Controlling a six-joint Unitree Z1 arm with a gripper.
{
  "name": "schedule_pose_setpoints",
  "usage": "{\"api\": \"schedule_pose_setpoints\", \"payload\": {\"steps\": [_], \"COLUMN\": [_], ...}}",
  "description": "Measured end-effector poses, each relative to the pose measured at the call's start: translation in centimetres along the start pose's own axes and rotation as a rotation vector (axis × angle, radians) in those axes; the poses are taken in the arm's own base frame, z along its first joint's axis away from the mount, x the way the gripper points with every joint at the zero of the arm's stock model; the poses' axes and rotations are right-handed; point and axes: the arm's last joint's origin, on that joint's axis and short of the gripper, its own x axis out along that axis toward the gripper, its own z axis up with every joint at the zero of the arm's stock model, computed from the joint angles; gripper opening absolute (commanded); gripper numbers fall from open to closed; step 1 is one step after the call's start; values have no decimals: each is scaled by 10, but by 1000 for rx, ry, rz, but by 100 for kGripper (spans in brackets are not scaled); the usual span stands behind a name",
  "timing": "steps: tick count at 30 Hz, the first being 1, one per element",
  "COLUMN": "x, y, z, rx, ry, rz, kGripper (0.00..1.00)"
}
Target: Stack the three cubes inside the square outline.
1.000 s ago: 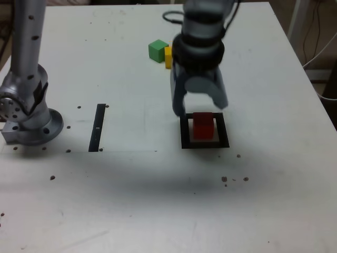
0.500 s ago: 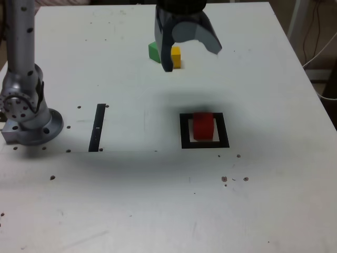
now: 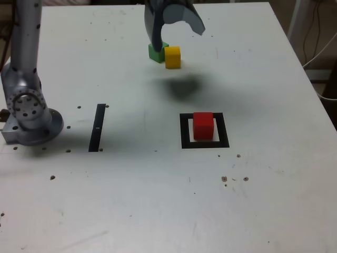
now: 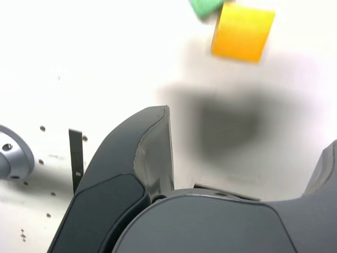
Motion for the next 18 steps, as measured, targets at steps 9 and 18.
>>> {"api": "schedule_pose_setpoints", "payload": {"steps": [9,18], "x": [34,56], "y": [24,28], "z": [22,34], "rx": [-39,-46], "ry": [54,44], "rz": [11,12], "kGripper": [99,97]}}
